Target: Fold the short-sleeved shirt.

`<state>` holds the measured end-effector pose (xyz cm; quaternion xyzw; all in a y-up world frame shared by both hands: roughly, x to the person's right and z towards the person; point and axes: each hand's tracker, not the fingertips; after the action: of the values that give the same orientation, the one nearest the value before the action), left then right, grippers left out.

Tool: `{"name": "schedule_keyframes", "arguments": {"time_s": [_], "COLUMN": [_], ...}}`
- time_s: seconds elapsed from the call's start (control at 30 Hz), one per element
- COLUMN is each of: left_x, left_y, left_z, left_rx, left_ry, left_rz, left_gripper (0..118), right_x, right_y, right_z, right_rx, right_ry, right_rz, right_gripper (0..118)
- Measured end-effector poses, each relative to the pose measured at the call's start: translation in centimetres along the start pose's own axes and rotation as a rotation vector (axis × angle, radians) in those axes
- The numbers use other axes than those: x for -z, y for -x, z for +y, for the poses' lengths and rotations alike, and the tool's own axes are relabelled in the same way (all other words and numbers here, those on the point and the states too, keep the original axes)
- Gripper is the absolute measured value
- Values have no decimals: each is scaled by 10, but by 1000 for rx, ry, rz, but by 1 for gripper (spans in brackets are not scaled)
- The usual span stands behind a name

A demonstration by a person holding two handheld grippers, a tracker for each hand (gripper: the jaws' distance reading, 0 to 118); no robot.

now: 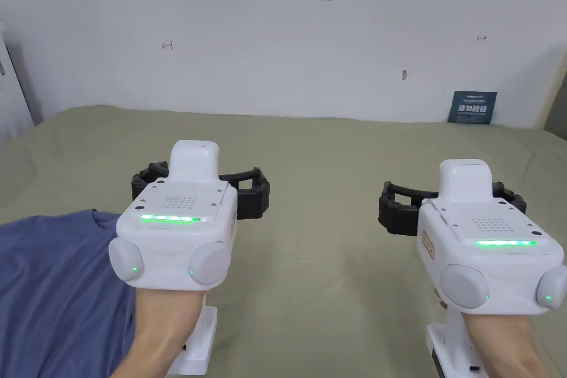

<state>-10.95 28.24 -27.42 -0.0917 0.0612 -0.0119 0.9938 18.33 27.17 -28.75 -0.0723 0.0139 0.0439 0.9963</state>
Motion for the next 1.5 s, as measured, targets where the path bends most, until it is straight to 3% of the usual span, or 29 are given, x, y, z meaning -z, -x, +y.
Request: {"name": "schedule_keyframes", "arguments": {"time_s": [1.5], "left_x": [-3], "left_y": [1], "left_z": [0], "left_rx": [-15], "left_ry": [8], "left_rz": [-10], "left_gripper": [118], "right_x": [-1], "right_y": [2], "right_z": [1], "right_rx": [-5], "right_ry": [7], "right_rz": [0], "right_gripper": [118]}}
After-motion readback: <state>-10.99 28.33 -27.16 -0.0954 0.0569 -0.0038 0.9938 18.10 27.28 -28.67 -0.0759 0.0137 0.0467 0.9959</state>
